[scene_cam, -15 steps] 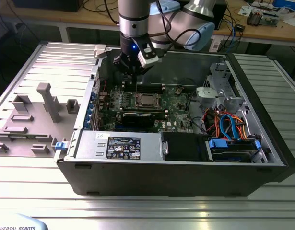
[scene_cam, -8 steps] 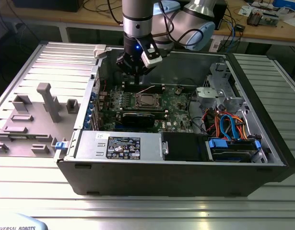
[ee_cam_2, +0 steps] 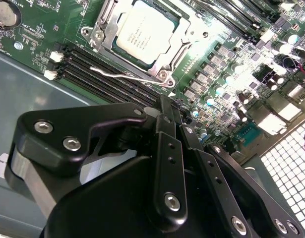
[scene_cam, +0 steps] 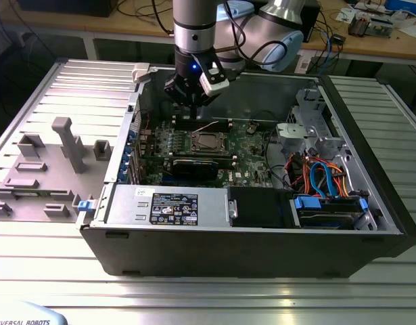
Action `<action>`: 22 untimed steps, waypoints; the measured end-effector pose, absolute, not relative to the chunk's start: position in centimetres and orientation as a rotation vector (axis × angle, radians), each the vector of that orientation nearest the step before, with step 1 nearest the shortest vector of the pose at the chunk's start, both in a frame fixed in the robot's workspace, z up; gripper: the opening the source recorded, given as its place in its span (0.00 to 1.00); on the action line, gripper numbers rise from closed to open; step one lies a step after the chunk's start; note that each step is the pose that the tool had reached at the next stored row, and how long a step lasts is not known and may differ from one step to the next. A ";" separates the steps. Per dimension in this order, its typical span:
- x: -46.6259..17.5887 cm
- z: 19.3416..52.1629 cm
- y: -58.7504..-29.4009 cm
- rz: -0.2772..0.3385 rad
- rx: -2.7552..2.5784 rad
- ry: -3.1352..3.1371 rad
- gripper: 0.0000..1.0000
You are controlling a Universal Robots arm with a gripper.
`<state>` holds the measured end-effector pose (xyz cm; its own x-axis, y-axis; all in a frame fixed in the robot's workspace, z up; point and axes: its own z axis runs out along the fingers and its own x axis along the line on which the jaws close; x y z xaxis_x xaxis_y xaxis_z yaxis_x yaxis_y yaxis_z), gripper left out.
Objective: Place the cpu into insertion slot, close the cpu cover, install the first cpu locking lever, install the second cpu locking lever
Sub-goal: 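Install the first cpu locking lever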
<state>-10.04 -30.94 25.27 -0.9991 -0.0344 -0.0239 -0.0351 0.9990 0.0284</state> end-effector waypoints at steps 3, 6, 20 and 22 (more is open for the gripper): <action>-10.0 25.3 -30.9 0.045 -0.054 3.117 0.11; -9.6 24.6 -31.7 0.118 -0.038 3.114 0.11; -7.8 23.2 -31.3 0.115 -0.103 3.115 0.11; -7.7 23.1 -31.2 0.115 -0.103 3.115 0.11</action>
<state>-7.65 -31.22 23.10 -0.9976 -0.0650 -0.0255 -0.0667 0.9951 0.0731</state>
